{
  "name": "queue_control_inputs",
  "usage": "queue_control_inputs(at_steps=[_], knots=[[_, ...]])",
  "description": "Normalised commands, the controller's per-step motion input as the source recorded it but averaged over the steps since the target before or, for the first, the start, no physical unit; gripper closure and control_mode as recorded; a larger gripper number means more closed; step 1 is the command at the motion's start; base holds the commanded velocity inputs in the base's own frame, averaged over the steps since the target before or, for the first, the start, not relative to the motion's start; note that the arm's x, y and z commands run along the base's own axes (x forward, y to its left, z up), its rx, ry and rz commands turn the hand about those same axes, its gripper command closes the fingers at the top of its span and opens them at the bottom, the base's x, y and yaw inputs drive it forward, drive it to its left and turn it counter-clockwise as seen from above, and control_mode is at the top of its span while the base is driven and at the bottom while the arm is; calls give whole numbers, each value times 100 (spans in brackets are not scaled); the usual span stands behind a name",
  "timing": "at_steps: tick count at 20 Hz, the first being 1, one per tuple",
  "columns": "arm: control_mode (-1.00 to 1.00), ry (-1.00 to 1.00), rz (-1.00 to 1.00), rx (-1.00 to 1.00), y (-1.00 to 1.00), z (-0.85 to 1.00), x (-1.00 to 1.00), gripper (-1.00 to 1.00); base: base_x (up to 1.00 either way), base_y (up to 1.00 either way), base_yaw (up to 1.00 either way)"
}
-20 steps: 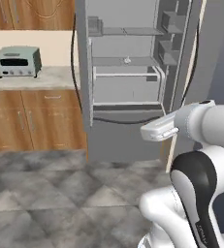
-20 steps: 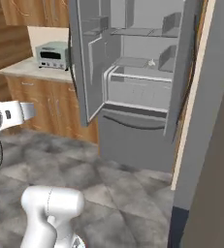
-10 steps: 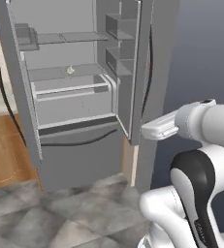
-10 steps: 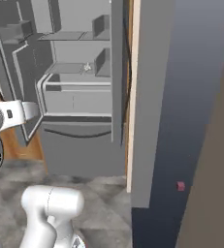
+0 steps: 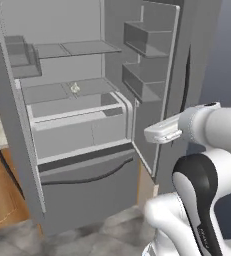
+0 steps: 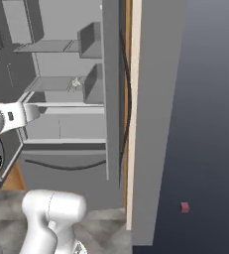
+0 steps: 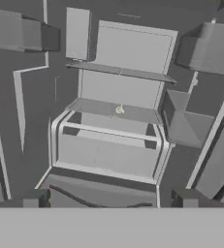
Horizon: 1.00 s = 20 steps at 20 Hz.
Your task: Open the fridge, remove the peach, garlic, and steak, and place them on any counter.
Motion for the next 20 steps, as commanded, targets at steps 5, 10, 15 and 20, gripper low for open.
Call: queue_control_inputs(at_steps=[5,10,15,20], knots=[[100,0,0,0,0,0,0,-100,100,0,-4],[100,0,0,0,0,0,0,-100,100,10,-6],[100,0,0,0,0,0,0,-100,100,22,-3],[-100,18,-2,-3,18,-3,60,-100,40,15,-1]])
